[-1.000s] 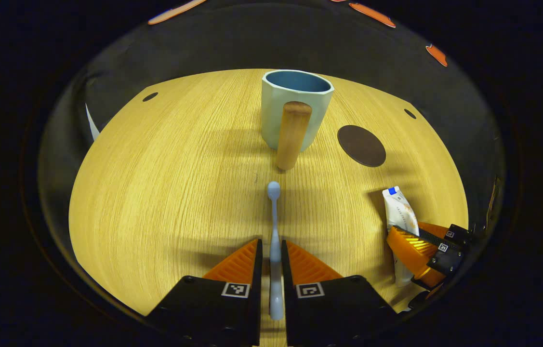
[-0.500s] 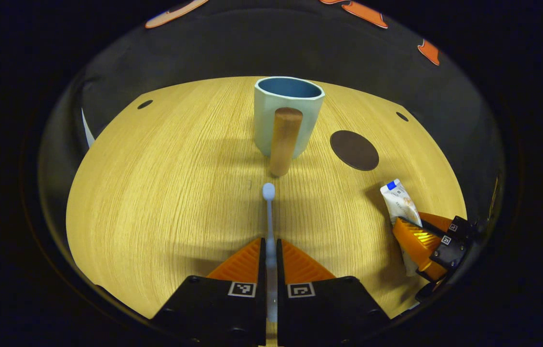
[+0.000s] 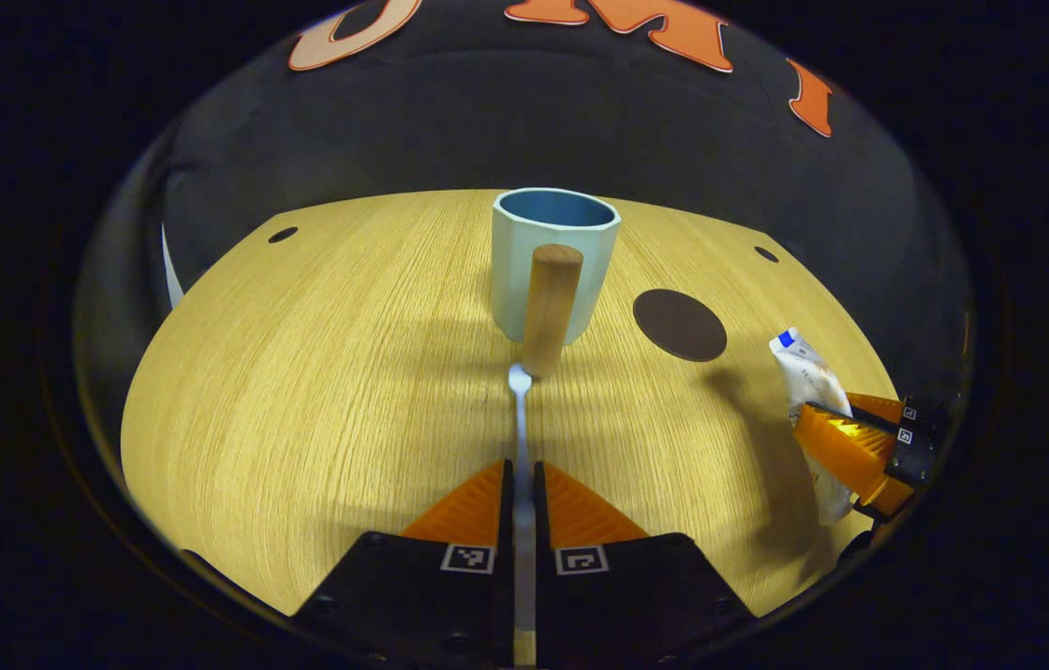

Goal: Put the toothbrush and toothpaste on the desktop into the cup, then pick up the cup and place it on the coaster on the desktop.

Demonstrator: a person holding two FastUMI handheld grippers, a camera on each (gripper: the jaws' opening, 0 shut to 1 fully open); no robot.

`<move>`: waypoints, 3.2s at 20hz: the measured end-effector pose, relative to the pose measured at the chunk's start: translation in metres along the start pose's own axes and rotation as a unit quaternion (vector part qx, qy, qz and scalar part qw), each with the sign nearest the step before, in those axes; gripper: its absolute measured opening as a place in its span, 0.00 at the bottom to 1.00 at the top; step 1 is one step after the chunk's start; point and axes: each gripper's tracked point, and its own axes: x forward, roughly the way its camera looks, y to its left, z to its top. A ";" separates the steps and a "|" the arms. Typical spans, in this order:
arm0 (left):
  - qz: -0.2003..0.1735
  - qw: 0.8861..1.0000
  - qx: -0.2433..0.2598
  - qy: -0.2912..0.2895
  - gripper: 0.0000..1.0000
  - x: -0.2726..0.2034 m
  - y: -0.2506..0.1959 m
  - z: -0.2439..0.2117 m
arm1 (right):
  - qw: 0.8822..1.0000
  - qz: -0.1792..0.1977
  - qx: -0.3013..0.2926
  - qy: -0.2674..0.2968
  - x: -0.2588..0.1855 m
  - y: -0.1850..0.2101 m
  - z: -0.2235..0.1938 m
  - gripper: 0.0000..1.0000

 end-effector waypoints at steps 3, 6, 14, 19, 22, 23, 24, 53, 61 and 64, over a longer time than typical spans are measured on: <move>-0.010 1.000 -0.008 -0.022 0.09 0.001 0.000 0.007 | 1.000 0.001 0.007 -0.019 -0.006 -0.004 0.012 0.11; -0.015 0.999 -0.006 -0.052 0.10 -0.008 -0.001 0.017 | 0.999 0.000 0.015 -0.039 -0.011 -0.008 0.025 0.10; -0.016 1.000 -0.001 -0.018 0.09 -0.003 -0.005 0.001 | 0.999 -0.002 0.019 -0.046 -0.012 -0.012 0.027 0.11; -0.010 1.000 -0.001 0.011 0.09 -0.006 -0.006 -0.004 | 0.999 0.002 0.018 -0.042 -0.012 -0.010 0.023 0.10; -0.016 1.000 -0.006 0.026 0.09 -0.014 -0.008 -0.011 | 0.999 0.004 0.019 -0.041 -0.010 -0.009 0.021 0.10; -0.016 0.999 -0.007 0.030 0.09 -0.017 -0.008 -0.013 | 0.999 0.005 0.020 -0.040 -0.009 -0.008 0.020 0.10; -0.018 0.999 -0.005 0.032 0.09 -0.018 -0.007 -0.013 | 0.999 0.006 0.021 -0.040 -0.009 -0.008 0.020 0.10; -0.002 0.990 0.035 -0.134 0.04 -0.028 0.016 0.054 | 0.994 0.026 0.061 -0.082 -0.019 -0.011 0.039 0.10; 0.038 0.956 0.087 -0.277 0.04 -0.058 0.025 0.122 | 0.993 0.023 0.062 -0.099 -0.025 -0.015 0.056 0.10; 0.043 0.944 0.101 -0.311 0.04 -0.057 0.024 0.138 | 0.992 0.014 0.053 -0.115 -0.030 -0.020 0.064 0.10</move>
